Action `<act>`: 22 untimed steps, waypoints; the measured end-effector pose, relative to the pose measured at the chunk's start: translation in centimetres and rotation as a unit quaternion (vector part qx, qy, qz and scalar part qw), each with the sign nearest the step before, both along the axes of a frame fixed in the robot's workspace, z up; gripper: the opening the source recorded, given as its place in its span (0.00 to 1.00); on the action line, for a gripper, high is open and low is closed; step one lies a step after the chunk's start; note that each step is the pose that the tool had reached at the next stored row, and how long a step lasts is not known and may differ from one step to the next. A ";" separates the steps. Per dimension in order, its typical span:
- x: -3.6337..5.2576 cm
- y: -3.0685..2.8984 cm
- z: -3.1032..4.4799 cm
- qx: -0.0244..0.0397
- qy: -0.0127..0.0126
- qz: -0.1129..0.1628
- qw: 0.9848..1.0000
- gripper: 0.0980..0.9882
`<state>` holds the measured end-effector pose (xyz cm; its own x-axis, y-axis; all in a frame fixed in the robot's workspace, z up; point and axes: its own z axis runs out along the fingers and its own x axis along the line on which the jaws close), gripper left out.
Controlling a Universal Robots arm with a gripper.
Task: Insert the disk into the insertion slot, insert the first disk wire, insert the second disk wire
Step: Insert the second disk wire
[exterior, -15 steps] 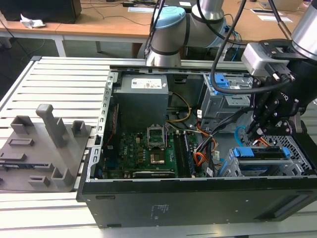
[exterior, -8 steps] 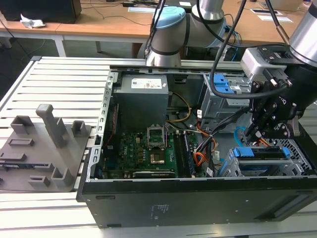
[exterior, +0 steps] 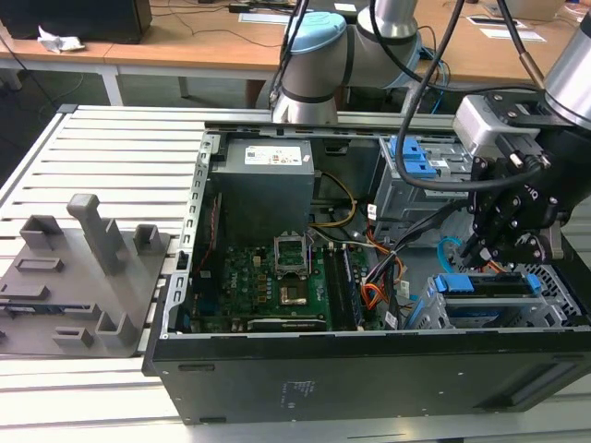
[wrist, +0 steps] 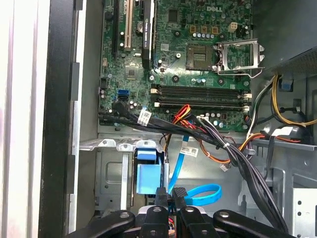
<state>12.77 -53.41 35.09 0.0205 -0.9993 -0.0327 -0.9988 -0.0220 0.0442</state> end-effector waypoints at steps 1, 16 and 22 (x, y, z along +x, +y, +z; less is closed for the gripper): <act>0.11 -0.06 -0.02 0.000 0.000 0.000 1.000 0.07; 1.70 -0.93 -0.37 0.000 0.000 0.000 1.000 0.07; 2.03 -1.07 -0.57 0.000 0.000 0.000 1.000 0.07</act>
<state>14.81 -54.48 34.52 0.0202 -0.9993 -0.0328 -0.9988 -0.0217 0.0442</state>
